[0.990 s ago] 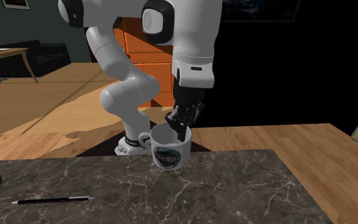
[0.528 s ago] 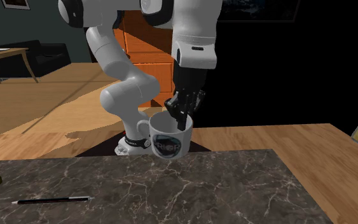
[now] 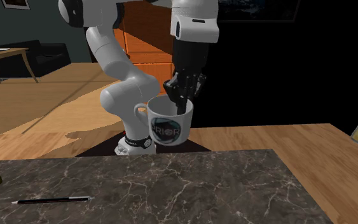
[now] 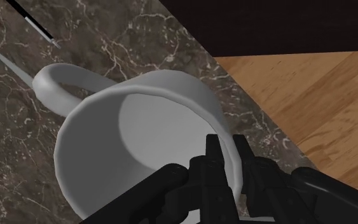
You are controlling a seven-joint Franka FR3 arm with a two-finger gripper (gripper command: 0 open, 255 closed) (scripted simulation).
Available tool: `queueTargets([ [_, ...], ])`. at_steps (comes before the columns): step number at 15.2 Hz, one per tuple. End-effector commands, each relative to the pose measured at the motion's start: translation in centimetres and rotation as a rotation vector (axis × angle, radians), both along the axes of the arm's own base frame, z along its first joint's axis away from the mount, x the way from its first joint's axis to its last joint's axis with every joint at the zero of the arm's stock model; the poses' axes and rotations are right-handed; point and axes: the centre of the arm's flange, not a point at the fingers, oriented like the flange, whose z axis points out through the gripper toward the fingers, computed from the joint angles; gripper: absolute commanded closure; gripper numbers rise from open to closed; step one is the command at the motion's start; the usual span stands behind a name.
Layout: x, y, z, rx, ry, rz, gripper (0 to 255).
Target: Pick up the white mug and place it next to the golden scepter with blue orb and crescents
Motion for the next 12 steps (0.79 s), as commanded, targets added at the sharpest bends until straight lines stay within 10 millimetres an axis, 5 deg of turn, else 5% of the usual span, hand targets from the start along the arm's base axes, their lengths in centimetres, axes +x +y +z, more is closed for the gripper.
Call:
queueTargets([
  [1, 0.0, 0.0, 1.1, 0.0, 0.0, 0.0, 255],
  [8, 0.0, 0.0, 4.7, 0.0, 0.0, 0.0, 255],
  [12, -2.4, -4.7, 4.7, 0.0, 0.0, 0.0, 255],
])
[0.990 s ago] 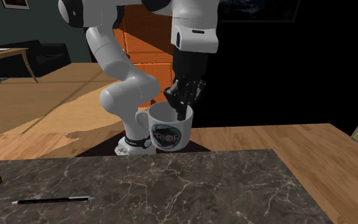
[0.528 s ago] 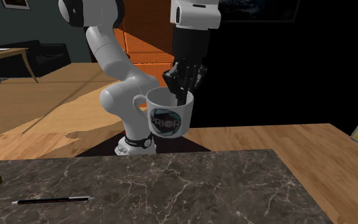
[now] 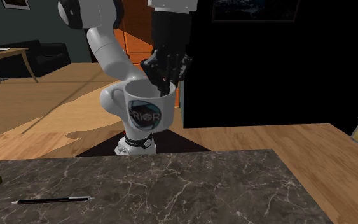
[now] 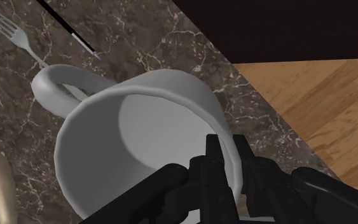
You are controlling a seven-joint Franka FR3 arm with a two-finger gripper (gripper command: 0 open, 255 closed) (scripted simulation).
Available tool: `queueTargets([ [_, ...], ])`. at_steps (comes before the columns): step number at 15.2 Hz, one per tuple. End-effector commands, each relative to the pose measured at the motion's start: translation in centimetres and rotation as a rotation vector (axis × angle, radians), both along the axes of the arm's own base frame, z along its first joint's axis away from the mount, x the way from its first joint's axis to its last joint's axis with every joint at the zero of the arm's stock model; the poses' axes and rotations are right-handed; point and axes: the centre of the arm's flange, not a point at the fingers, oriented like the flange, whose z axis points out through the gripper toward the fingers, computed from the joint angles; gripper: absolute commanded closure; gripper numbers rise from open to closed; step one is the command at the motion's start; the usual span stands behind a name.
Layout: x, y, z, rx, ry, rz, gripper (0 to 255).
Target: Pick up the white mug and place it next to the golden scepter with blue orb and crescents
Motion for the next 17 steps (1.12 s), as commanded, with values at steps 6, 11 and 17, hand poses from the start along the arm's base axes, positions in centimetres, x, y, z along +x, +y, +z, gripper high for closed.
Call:
queueTargets([
  [6, -4.1, -8.0, 0.0, -0.001, 0.001, 0.002, 255],
  [11, -7.1, -13.8, 0.0, -0.001, 0.001, 0.002, 255],
  [17, -10.6, -20.9, 0.0, -0.001, 0.001, 0.002, 255],
])
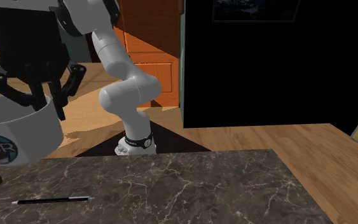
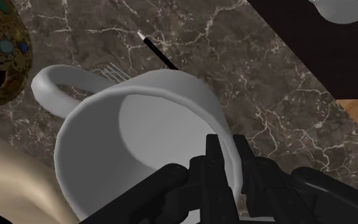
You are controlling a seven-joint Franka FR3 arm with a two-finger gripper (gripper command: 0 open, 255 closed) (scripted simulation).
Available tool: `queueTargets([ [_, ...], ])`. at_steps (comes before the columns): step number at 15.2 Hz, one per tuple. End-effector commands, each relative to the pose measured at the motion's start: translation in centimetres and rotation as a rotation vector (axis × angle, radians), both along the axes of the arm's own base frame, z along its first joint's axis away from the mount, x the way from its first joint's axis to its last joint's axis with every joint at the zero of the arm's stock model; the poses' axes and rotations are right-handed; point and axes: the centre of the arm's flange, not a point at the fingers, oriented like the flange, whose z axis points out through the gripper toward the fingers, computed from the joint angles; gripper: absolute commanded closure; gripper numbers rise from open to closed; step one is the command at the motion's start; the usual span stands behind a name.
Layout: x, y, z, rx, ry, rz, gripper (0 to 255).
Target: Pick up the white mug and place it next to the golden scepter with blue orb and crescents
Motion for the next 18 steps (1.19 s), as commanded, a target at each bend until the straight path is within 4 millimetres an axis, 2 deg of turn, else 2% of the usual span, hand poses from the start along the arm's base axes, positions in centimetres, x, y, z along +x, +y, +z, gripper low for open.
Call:
queueTargets([
  [1, -1.4, -2.4, -0.2, 0.0, 0.001, 0.001, 255],
  [15, -9.7, -18.9, -0.2, 0.0, 0.001, 0.001, 255],
  [16, -10.1, -19.6, -0.2, 0.0, 0.001, 0.001, 255],
  [18, -10.1, -19.6, -1.2, 0.0, 0.001, 0.001, 255],
])
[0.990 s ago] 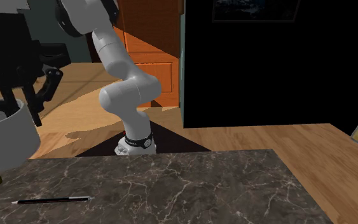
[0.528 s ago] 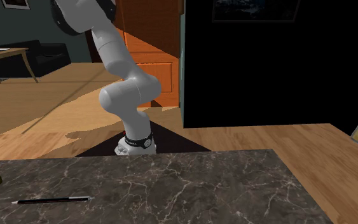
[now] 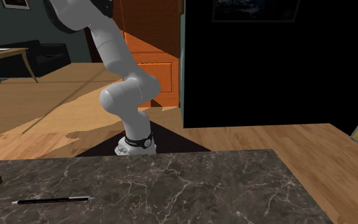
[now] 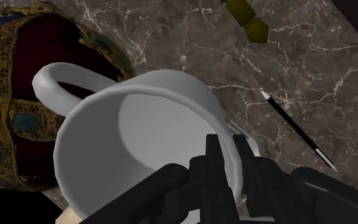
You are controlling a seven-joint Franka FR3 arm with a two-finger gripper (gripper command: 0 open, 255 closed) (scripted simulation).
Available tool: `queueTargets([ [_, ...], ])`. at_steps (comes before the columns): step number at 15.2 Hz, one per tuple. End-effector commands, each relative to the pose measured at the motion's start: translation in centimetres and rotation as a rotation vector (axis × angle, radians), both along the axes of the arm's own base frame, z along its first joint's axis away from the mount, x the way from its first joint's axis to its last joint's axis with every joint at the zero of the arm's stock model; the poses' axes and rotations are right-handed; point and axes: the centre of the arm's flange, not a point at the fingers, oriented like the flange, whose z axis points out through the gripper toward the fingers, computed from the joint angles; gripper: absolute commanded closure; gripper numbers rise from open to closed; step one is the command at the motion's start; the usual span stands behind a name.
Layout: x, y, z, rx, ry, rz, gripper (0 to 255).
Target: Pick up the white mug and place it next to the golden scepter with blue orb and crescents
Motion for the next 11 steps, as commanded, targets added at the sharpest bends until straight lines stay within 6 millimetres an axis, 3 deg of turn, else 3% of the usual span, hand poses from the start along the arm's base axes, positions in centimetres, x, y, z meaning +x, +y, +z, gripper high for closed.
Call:
queueTargets([
  [1, -0.2, -0.2, -1.0, 0.0, 0.0, 0.001, 255],
  [11, -0.2, -0.2, -6.3, 0.0, 0.0, 0.001, 255],
])
